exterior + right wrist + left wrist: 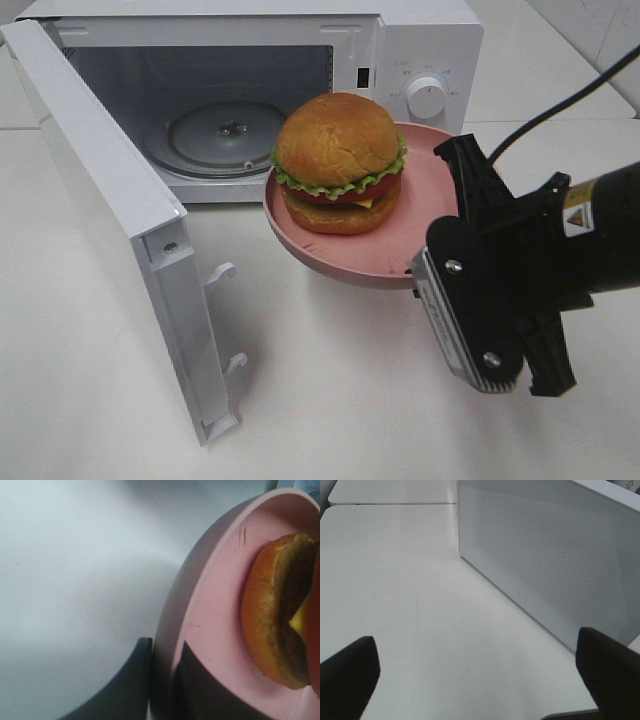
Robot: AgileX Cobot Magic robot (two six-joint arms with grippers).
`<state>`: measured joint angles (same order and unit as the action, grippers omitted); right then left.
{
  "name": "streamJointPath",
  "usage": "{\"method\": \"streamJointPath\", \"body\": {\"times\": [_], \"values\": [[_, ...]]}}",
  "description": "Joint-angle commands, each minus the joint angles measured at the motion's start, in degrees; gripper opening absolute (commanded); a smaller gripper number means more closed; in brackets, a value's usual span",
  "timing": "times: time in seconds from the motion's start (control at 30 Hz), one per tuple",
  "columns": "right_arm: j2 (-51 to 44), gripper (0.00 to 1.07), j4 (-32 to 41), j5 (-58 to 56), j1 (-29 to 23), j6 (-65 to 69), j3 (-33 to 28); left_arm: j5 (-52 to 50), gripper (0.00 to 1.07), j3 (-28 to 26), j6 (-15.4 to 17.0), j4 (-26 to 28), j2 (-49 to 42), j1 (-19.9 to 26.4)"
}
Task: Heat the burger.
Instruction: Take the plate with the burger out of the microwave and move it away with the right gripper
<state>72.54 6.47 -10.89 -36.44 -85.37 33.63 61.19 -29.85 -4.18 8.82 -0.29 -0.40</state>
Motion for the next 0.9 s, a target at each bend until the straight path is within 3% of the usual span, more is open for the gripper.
{"method": "streamJointPath", "body": {"times": [0.03,0.43,0.9], "values": [[-4.01,0.0,0.29,3.15,0.23,0.69,-1.83,-0.52,1.0,-0.06,0.4,0.23,-0.97,0.11],[-17.53,0.0,-1.89,-2.58,0.23,5.96,-9.17,-0.52,1.0,-0.06,0.4,0.23,-0.97,0.11],[-30.02,0.01,-20.28,-18.96,0.23,28.76,-9.74,-0.52,1.0,-0.06,0.4,0.23,-0.97,0.11]]}}
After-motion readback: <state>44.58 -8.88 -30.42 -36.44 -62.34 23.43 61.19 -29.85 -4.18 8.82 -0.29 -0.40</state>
